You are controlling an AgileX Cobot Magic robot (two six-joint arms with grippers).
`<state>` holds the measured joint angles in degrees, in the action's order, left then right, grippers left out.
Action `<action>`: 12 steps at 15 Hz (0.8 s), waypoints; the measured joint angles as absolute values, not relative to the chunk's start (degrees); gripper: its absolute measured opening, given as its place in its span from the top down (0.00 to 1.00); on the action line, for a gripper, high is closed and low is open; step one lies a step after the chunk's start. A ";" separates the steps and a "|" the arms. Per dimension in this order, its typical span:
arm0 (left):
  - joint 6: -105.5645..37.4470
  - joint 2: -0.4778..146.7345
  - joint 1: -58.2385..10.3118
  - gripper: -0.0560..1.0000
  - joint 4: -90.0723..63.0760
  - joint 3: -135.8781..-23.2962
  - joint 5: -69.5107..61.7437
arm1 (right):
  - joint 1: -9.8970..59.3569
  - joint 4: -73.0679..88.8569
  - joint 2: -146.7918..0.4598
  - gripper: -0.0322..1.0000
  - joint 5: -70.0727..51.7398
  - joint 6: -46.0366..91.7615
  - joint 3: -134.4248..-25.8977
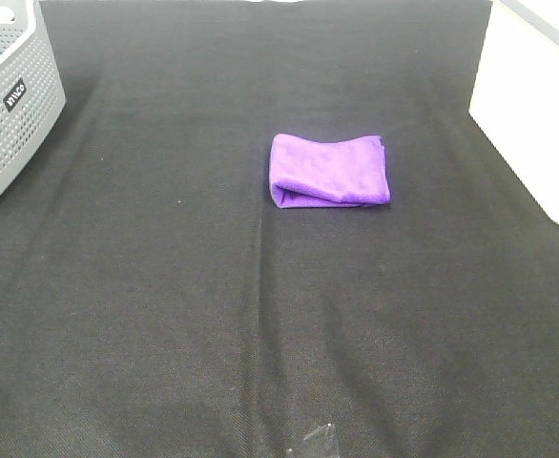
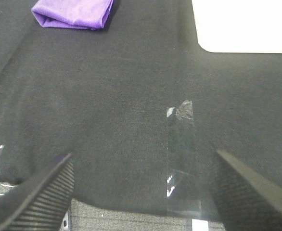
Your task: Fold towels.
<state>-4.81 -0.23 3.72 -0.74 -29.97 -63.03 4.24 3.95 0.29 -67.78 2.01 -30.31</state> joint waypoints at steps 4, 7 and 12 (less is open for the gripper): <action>-4.35 -0.23 3.72 0.17 -1.55 -29.68 -62.80 | 4.24 3.50 0.29 0.24 -63.88 2.01 -26.30; -3.09 -0.23 3.72 0.17 -1.55 -29.68 -62.62 | 4.24 3.44 0.29 0.24 -63.77 2.01 -26.01; -2.92 -0.23 3.09 0.17 -1.55 -29.68 -62.62 | 4.24 3.32 0.29 0.24 -63.77 2.01 -26.01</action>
